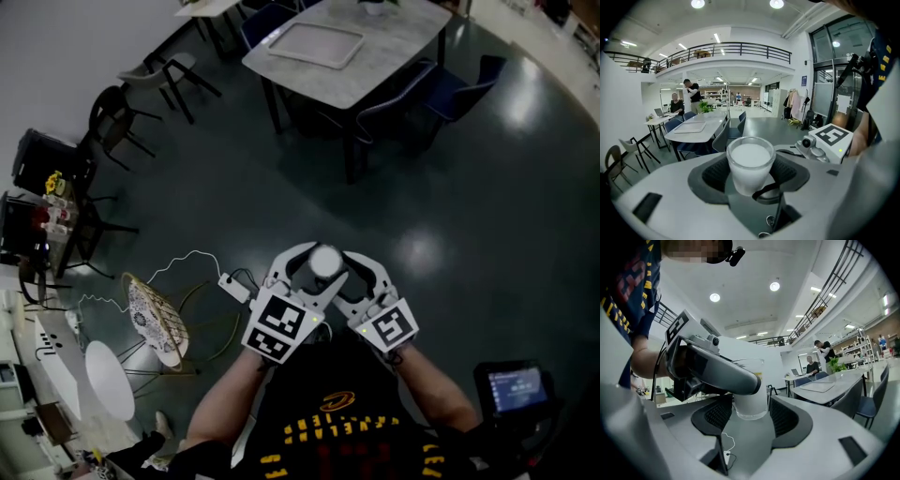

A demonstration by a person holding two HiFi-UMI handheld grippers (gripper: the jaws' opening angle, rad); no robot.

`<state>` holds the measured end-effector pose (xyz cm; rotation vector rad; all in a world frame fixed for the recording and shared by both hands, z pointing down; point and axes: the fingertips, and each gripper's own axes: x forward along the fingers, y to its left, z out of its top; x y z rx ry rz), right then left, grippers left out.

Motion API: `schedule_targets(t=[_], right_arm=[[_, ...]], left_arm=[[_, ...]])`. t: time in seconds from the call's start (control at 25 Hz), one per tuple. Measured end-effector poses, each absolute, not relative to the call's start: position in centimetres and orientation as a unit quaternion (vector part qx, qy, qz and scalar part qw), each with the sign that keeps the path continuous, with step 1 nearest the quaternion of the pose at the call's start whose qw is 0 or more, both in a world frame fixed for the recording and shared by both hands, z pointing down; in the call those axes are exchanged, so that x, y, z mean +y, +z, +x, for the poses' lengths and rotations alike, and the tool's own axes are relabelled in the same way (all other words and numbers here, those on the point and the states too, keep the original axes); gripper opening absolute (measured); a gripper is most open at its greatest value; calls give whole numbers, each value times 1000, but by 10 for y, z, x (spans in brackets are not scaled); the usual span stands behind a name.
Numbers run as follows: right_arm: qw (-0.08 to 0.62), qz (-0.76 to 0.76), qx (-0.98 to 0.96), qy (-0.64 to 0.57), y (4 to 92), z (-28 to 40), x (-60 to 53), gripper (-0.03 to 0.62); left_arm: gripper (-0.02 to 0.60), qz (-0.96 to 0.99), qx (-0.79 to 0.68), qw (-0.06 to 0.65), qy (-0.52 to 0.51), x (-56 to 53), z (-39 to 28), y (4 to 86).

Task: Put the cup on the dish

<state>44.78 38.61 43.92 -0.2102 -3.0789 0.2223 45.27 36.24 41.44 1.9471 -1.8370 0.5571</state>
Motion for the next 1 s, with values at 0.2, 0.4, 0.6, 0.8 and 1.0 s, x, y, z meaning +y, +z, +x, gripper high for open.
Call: schedule_targets(t=[0.2,0.4,0.6,0.8,1.0], right_arm=[[23,-56,-997,51,430,444,381,256],[24,-58,-998,29,425,432,381,256],[26,-52,-998,21,423,411,368,255],[33,-39,-999,12,415,385,347,247],[32,-24,-999,11,410,348,326,245]], left_arm=[[265,698,-663,192,192,361,449,406],[265,703,-661,189,182,357,441,406],[265,714,-654,182,171,344,425,409],[265,724,-647,173,166,323,400,400],[265,732,-641,166,162,303,363,395]])
